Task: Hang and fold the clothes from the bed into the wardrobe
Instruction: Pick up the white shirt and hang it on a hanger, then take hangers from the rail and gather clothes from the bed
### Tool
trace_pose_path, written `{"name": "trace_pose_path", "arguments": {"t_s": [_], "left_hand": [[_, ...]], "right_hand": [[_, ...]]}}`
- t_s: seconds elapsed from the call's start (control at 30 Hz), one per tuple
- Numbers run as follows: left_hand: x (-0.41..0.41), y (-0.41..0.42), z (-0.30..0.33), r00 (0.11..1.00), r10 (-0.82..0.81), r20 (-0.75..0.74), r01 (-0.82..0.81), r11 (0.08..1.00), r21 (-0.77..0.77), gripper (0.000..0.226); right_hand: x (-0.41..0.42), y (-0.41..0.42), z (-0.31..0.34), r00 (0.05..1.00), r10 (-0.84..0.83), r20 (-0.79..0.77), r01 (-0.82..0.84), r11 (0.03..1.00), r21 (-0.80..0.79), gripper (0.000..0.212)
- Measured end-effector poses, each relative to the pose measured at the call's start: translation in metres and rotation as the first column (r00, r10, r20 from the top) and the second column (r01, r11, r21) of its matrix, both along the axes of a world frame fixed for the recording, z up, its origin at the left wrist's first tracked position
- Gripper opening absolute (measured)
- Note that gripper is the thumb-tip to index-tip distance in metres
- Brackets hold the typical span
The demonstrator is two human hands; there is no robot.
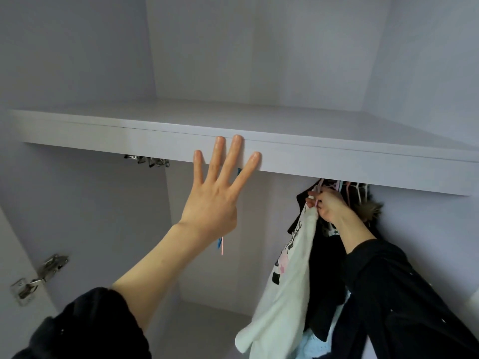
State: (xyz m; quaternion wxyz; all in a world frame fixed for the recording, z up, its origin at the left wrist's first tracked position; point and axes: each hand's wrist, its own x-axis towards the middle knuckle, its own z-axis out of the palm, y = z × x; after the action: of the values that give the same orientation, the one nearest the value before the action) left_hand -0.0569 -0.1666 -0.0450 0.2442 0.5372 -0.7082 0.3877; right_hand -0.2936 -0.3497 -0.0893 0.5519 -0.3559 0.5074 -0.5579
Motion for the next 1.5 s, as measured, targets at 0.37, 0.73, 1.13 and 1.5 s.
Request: {"name": "trace_pose_path", "arguments": {"t_s": [0.37, 0.73, 1.13, 1.5], "left_hand": [[-0.006, 0.006, 0.001, 0.997, 0.082, -0.001, -0.082, 0.995, 0.062, 0.111], [0.031, 0.135, -0.079, 0.896, 0.207, -0.393, 0.031, 0.854, 0.52, 0.05], [0.127, 0.565, -0.195, 0.337, 0.804, -0.49, -0.319, 0.587, 0.744, 0.043], [0.039, 0.951, -0.249, -0.529, 0.669, -0.522, -0.502, 0.25, 0.828, 0.041]], "right_hand": [[-0.007, 0.06, -0.018, 0.345, -0.243, -0.907, -0.008, 0.965, -0.261, 0.058], [0.104, 0.246, -0.102, 0.244, -0.442, -0.863, -0.588, 0.64, -0.494, 0.051], [0.286, 0.587, -0.132, 0.095, 0.075, -0.993, -0.983, 0.162, -0.082, 0.042], [0.36, 0.948, -0.182, -0.227, 0.025, -0.974, -0.772, -0.614, 0.164, 0.043]]}}
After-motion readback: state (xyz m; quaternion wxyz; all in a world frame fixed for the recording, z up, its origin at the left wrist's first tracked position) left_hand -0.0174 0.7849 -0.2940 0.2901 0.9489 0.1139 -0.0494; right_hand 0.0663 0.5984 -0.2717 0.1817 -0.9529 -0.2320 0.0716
